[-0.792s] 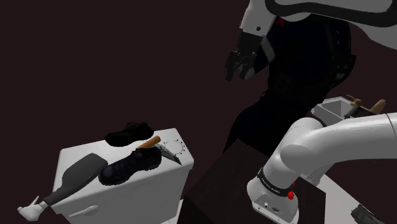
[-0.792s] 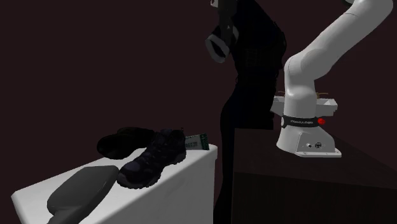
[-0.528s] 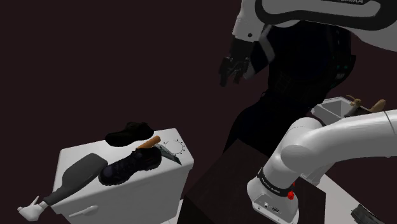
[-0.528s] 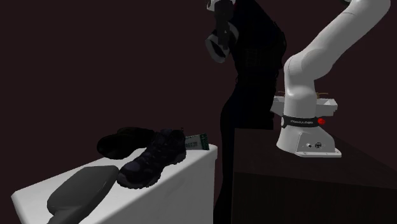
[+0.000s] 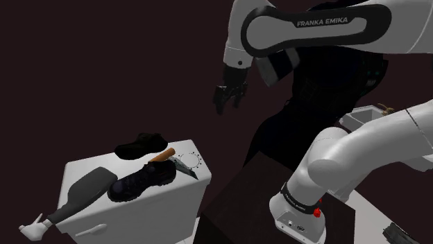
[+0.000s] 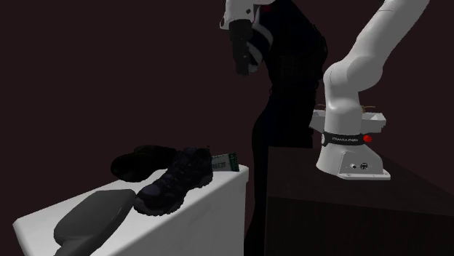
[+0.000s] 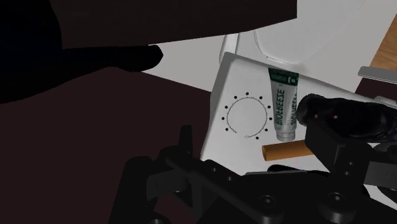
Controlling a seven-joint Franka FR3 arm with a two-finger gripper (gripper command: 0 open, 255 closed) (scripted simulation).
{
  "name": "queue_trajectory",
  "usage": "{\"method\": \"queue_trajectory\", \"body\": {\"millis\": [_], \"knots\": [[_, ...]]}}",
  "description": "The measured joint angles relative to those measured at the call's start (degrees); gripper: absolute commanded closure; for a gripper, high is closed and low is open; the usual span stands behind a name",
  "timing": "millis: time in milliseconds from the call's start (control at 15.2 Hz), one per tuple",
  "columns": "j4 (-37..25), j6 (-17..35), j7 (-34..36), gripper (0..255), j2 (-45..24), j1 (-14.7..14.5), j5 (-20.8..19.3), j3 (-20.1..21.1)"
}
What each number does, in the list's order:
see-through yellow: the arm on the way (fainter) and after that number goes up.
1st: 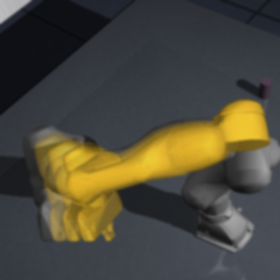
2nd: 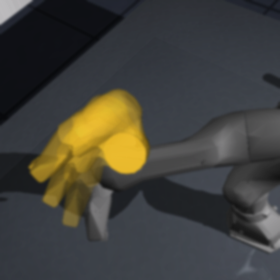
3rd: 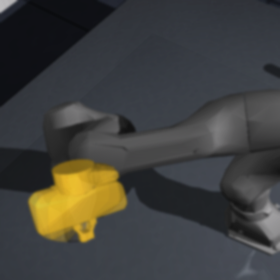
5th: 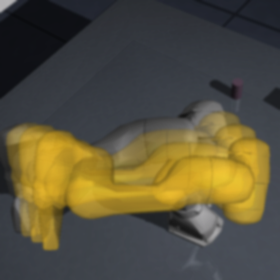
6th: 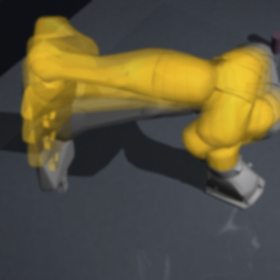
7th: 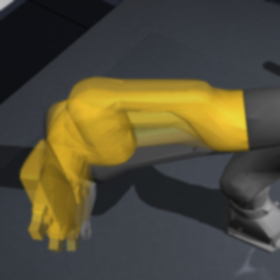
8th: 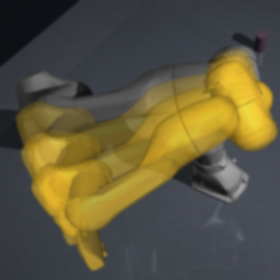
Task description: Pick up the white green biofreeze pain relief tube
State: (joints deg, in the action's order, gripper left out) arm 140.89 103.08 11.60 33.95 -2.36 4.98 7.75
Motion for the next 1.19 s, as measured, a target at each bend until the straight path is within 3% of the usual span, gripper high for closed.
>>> {"method": "queue_trajectory", "body": {"millis": [660, 1188], "knots": [[0.0, 13.2, 6.8, 0, -17.8, -2.9, -0.3, 8.3], [-5.3, 20.9, 14.0, 0, -35.2, -4.8, -5.6, 12.9]]}}
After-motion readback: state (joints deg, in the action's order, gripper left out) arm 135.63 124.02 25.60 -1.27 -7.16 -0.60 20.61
